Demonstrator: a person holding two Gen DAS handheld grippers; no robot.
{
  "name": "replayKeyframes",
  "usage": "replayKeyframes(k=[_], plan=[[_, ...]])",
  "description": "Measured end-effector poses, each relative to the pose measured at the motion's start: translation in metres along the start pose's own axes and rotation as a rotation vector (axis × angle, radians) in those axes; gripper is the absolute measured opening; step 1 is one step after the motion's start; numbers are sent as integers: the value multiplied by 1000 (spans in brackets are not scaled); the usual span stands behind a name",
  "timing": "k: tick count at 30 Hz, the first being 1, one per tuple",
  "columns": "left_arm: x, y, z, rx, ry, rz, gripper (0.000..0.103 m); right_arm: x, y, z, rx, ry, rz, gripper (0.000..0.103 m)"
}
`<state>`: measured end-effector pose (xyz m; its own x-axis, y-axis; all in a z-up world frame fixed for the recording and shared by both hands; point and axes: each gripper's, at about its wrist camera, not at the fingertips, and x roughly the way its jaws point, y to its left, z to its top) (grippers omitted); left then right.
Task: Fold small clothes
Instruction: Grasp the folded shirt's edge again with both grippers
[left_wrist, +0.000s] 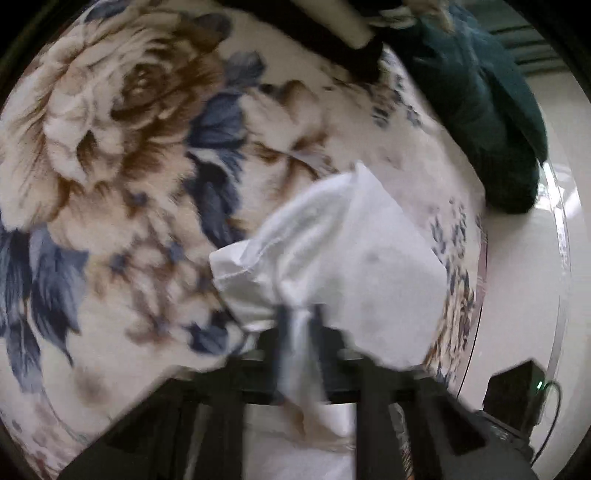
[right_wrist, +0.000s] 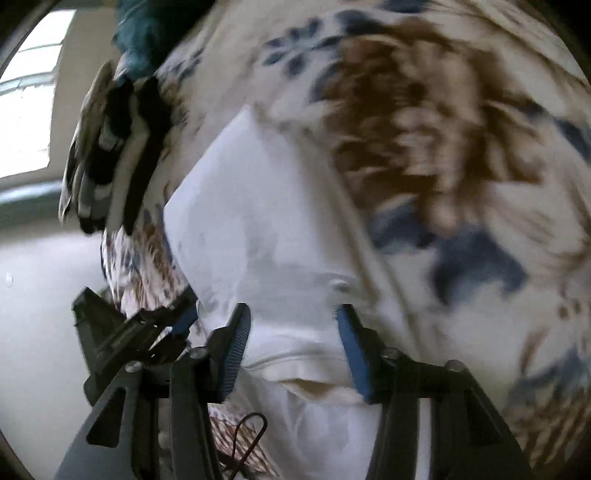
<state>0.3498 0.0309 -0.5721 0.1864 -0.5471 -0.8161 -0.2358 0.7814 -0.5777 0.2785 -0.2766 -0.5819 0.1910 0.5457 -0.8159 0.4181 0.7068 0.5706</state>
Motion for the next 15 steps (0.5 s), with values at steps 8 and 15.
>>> replayKeyframes(k=[8,15], plan=[[8,39,-20,-341,95,-309,3,-23,7,-6,-97,-58,-80,4],[-31,23,5,-136,34,-56,53,-46,-18,-6,-77,-13,-129,44]])
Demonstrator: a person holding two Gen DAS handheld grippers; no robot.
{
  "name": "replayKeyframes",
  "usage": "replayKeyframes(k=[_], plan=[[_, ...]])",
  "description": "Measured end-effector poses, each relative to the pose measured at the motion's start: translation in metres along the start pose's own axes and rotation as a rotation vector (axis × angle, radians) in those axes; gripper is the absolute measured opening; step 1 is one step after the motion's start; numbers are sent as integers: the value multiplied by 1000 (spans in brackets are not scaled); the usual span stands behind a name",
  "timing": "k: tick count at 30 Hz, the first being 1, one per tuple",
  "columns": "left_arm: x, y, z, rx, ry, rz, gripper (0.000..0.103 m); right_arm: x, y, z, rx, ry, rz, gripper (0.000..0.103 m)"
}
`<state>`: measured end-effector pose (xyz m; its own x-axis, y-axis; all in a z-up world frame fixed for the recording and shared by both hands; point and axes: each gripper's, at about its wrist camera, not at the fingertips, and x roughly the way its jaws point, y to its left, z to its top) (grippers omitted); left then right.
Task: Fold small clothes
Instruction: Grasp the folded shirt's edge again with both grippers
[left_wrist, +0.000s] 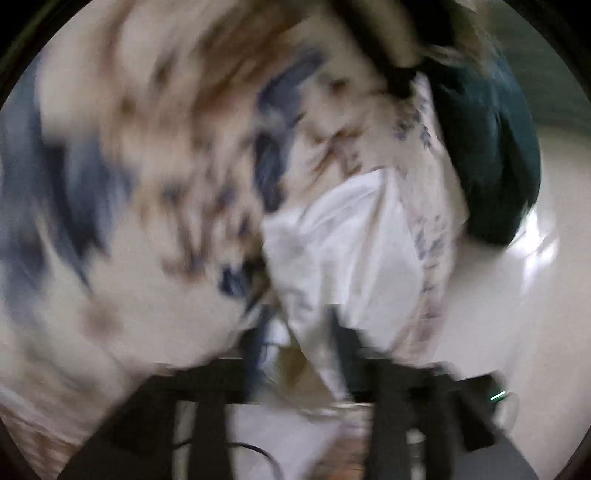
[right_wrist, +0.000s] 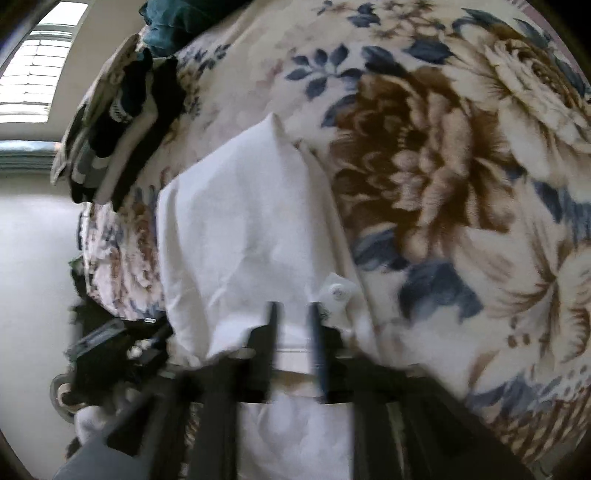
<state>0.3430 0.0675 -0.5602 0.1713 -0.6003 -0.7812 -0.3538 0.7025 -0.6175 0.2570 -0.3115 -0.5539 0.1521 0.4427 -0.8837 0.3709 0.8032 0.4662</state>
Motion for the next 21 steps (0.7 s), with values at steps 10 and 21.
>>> replayKeyframes(k=[10,21], plan=[[62,-79,7,468,23,236,11,37,-6,-4,63,59,-45,46],[48,10,13,-139,61,-217,15,9,11,-10,18,-59,-59,13]])
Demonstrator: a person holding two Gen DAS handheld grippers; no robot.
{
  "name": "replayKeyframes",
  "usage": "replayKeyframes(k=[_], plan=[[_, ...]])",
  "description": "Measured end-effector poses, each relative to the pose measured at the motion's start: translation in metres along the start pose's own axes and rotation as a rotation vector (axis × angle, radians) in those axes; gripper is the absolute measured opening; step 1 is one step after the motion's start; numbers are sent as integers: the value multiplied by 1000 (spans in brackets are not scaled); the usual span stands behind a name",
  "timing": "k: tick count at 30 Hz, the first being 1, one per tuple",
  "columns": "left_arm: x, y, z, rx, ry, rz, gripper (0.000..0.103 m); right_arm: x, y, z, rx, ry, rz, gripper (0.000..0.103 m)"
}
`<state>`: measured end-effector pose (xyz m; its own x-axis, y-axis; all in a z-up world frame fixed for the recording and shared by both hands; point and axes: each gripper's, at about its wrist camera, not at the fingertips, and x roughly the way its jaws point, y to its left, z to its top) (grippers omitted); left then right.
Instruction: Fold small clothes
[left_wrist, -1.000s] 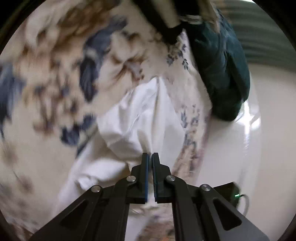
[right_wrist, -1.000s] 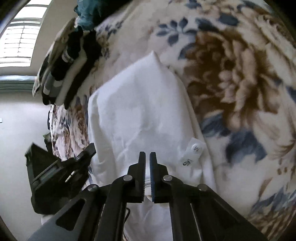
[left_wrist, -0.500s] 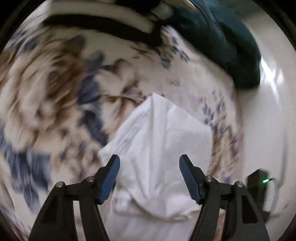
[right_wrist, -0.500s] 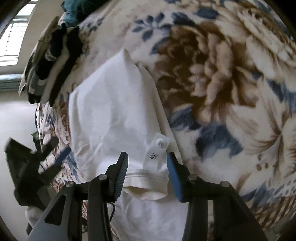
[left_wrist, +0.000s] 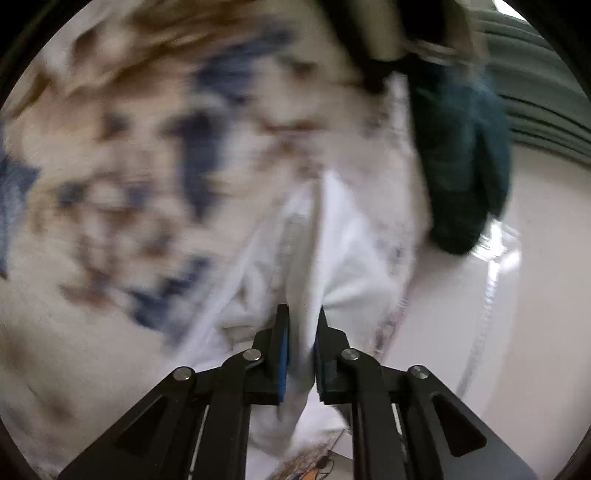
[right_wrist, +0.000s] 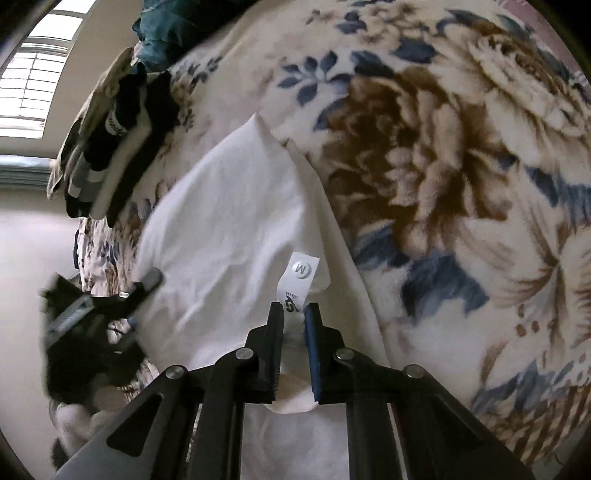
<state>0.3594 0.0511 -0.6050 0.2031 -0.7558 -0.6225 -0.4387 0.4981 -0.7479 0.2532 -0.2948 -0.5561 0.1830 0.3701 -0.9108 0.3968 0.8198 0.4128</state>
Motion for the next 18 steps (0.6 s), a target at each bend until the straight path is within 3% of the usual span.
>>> replayKeyframes(k=[3,4,5,6,9,10,12,14,15,18], plan=[[2,-8,2,67,19,59,27,12,-8,0,-6,73,-86,13],[-4,-16,-2,106,22,78,38,13,-12,0,2,96,-100,13],[-8,-26,-6,148,26,121,55,11,-15,-1,21,99,-100,13],[-12,-35,-12,194,27,143,58,8,-17,-2,29,95,-81,13],[-18,-56,-30,307,24,208,59,-7,-18,-6,52,57,-8,22],[-16,-60,-34,341,20,232,59,-12,-15,-7,53,32,27,29],[-8,-61,-47,441,7,379,59,-16,-10,-9,39,-4,54,40],[1,-52,-57,521,7,511,59,-7,-1,-10,11,5,57,42],[5,-50,-60,544,10,554,59,4,3,-11,-17,31,18,42],[6,-51,-66,551,5,558,59,35,7,-20,-85,122,-150,42]])
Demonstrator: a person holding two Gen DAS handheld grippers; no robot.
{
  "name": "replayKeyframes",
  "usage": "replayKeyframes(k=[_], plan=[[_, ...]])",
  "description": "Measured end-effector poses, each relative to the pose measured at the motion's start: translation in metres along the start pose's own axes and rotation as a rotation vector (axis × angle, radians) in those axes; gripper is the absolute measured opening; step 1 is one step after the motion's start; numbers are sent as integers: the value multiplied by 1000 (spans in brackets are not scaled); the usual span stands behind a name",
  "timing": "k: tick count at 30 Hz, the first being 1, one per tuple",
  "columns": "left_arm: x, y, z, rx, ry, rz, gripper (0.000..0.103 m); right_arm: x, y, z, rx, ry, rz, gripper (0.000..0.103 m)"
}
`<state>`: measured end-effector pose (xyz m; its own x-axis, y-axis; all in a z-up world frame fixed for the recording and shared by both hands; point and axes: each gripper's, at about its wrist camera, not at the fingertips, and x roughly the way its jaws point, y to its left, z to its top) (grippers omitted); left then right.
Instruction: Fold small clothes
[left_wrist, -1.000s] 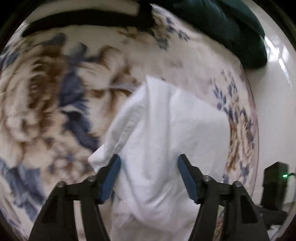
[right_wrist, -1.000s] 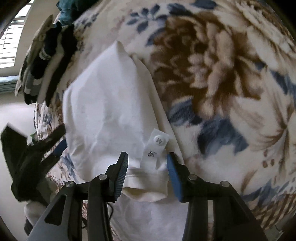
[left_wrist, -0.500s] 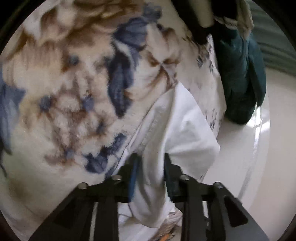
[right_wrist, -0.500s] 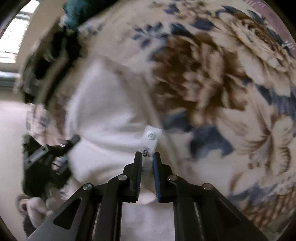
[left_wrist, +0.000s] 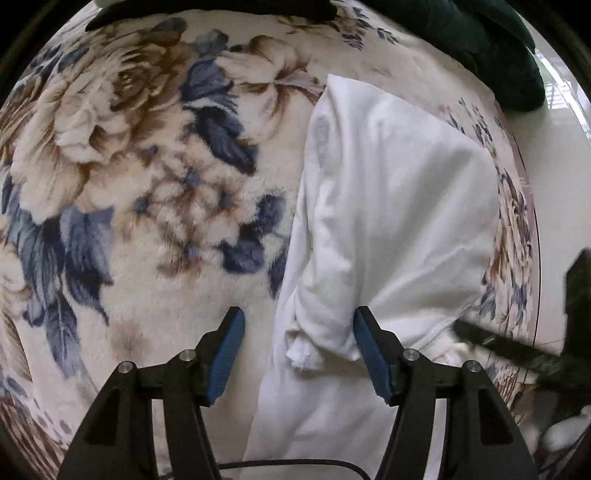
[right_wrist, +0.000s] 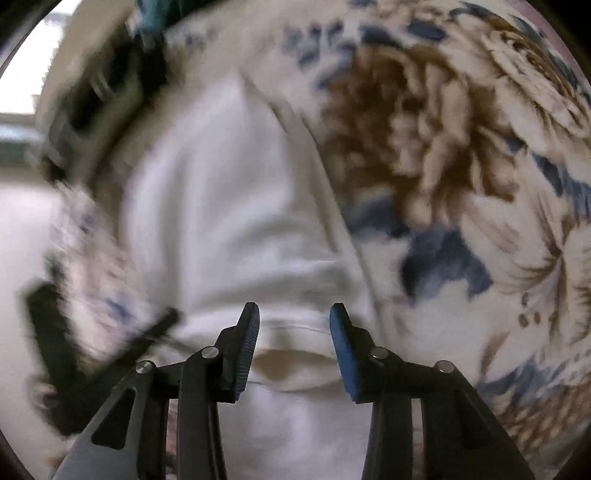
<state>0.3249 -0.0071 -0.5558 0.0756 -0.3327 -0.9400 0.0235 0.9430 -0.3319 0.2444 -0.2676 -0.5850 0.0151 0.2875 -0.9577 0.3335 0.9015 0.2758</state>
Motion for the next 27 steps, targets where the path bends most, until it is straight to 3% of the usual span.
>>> replayKeyframes(k=[5,10,15,21,25,27], plan=[[-39,12,-21,-68,-39,-79,59,-18,-7,-13,39,-22,94,42],[-81,20,-66,-81,-64,-88,59,-58,-29,-47,85,-39,155,43],[-55,34,-131,-152,43,-55,59,-54,-58,-102,132,48,160,44],[-16,52,-190,-233,162,-67,59,-9,-92,-168,202,166,183,44],[-9,51,-207,-204,139,-66,58,20,-100,-189,228,215,257,44],[-11,51,-208,-209,110,-87,51,25,-104,-195,248,207,298,44]])
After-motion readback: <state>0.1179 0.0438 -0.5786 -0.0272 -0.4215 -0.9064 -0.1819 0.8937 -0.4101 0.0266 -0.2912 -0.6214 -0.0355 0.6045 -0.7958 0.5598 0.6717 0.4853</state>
